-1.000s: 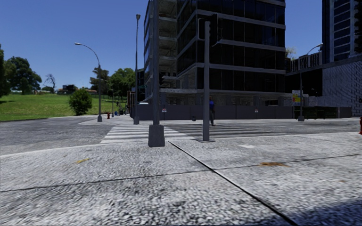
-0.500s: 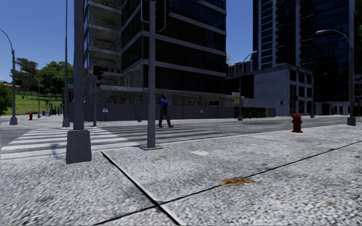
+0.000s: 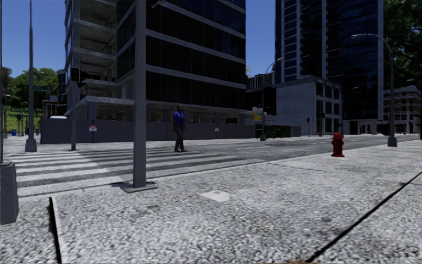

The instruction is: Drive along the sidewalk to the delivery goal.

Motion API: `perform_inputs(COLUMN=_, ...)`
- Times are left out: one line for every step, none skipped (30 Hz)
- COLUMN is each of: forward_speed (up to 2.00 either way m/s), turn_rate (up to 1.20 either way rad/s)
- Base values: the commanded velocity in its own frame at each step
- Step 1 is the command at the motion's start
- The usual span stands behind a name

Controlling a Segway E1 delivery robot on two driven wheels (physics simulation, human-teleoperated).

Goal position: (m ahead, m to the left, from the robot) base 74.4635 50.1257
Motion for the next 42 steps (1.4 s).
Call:
perform_inputs(forward_speed=1.97, turn_rate=0.00)
perform_inputs(forward_speed=1.97, turn_rate=0.00)
perform_inputs(forward_speed=1.97, turn_rate=0.00)
perform_inputs(forward_speed=1.97, turn_rate=0.00)
perform_inputs(forward_speed=1.97, turn_rate=0.00)
perform_inputs(forward_speed=1.97, turn_rate=0.00)
perform_inputs(forward_speed=1.97, turn_rate=0.00)
perform_inputs(forward_speed=1.97, turn_rate=0.00)
perform_inputs(forward_speed=1.97, turn_rate=0.00)
perform_inputs(forward_speed=1.97, turn_rate=0.00)
perform_inputs(forward_speed=1.97, turn_rate=0.00)
perform_inputs(forward_speed=1.97, turn_rate=0.00)
perform_inputs(forward_speed=1.97, turn_rate=0.00)
perform_inputs(forward_speed=1.97, turn_rate=0.00)
perform_inputs(forward_speed=1.97, turn_rate=0.00)
perform_inputs(forward_speed=1.97, turn_rate=0.00)
perform_inputs(forward_speed=1.97, turn_rate=0.00)
perform_inputs(forward_speed=1.97, turn_rate=0.00)
perform_inputs(forward_speed=1.97, turn_rate=0.00)
perform_inputs(forward_speed=1.97, turn_rate=0.00)
perform_inputs(forward_speed=1.97, turn_rate=0.00)
perform_inputs(forward_speed=1.97, turn_rate=0.00)
perform_inputs(forward_speed=1.97, turn_rate=0.00)
perform_inputs(forward_speed=1.97, turn_rate=0.00)
perform_inputs(forward_speed=1.97, turn_rate=0.00)
perform_inputs(forward_speed=1.97, turn_rate=0.00)
perform_inputs(forward_speed=1.97, turn_rate=0.00)
perform_inputs(forward_speed=1.97, turn_rate=0.00)
perform_inputs(forward_speed=1.97, turn_rate=0.00)
perform_inputs(forward_speed=1.97, turn_rate=0.00)
perform_inputs(forward_speed=1.97, turn_rate=0.00)
perform_inputs(forward_speed=1.97, turn_rate=0.00)
perform_inputs(forward_speed=1.97, turn_rate=0.00)
perform_inputs(forward_speed=1.97, turn_rate=0.00)
perform_inputs(forward_speed=1.97, turn_rate=0.00)
perform_inputs(forward_speed=1.97, turn_rate=0.00)
perform_inputs(forward_speed=1.97, turn_rate=0.00)
perform_inputs(forward_speed=1.97, turn_rate=0.00)
perform_inputs(forward_speed=1.97, turn_rate=0.63)
perform_inputs(forward_speed=1.97, turn_rate=0.76)
perform_inputs(forward_speed=1.97, turn_rate=0.76)
perform_inputs(forward_speed=1.97, turn_rate=0.82)
